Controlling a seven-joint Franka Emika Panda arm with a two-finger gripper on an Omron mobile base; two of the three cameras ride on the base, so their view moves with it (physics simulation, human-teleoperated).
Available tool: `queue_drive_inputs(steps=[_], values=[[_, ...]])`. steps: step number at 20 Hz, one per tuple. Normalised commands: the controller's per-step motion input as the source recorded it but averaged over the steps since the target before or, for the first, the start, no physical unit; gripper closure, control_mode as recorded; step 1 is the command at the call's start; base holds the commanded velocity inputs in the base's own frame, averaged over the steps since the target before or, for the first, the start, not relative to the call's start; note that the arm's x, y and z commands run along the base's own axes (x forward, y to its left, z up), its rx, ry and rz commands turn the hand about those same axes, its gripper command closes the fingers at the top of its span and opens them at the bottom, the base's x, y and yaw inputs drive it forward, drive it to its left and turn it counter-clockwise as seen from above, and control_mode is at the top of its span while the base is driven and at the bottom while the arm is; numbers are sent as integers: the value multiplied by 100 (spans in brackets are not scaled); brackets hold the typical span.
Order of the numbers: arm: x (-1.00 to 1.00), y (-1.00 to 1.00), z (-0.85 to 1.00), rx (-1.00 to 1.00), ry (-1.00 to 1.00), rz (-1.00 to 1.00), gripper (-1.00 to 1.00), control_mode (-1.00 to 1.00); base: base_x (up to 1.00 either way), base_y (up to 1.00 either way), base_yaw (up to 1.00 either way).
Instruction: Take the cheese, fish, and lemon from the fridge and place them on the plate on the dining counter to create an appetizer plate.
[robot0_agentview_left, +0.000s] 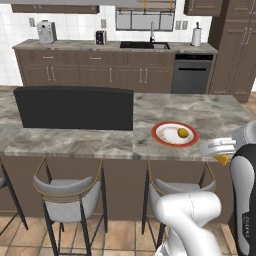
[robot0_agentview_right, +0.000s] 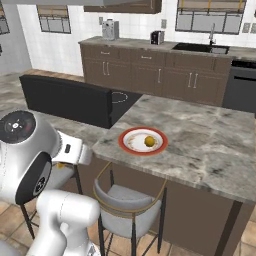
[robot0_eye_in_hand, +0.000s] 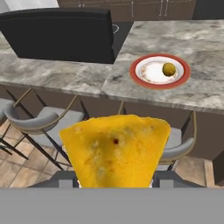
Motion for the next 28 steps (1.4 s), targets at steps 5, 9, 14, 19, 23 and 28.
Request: queue_drive_inputs(steps=[5,9,14,19,23,28], values=[[86,0,-7,0,2,0,100,-100,0,0,0],[100,0,-2,0,7,-1,100,-100,0,0,0],[82,-14,0,0,4,-3,100,-100,0,0,0],[59,-40,-3,0,7,-4,100,-100,0,0,0],[58,-32,-18,0,9,-3,100,-100,0,0,0],[41,-9,-39,-4,5,-3,100,-100,0,0,0]])
